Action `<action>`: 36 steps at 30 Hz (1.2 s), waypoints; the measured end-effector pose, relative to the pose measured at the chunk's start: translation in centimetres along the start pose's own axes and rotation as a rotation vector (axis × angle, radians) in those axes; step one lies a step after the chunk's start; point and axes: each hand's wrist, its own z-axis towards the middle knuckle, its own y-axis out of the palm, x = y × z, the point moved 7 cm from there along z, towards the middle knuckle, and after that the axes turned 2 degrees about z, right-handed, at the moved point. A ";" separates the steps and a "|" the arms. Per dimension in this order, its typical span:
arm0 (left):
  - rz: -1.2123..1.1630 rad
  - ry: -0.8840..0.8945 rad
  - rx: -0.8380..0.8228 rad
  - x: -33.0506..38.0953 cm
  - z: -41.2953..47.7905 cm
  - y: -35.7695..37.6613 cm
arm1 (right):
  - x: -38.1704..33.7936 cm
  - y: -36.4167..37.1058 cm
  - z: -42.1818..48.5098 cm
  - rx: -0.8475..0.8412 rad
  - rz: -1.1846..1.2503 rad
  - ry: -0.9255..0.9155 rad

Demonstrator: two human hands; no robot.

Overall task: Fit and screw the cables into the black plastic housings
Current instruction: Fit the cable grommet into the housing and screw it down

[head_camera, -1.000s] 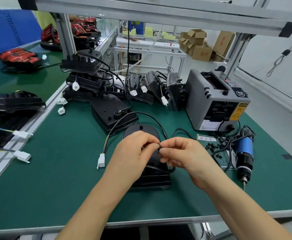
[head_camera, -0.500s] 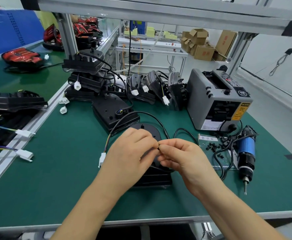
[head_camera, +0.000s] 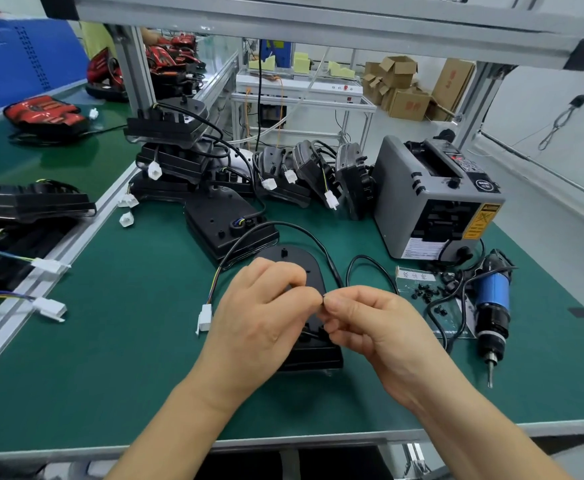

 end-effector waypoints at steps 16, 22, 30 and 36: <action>-0.098 -0.409 -0.333 -2.3 -3.6 1.1 | 1.9 -1.0 -2.3 0.267 -0.445 -0.204; -0.156 -0.417 -0.306 -2.1 -3.4 1.2 | 1.8 -0.4 -3.0 0.358 -0.642 -0.343; -0.275 -0.452 -0.283 -2.5 -3.7 1.6 | 0.8 0.8 -3.2 0.401 -0.926 -0.588; -0.306 -0.457 -0.268 -2.7 -4.0 1.7 | -0.3 0.9 -2.7 0.377 -1.107 -0.675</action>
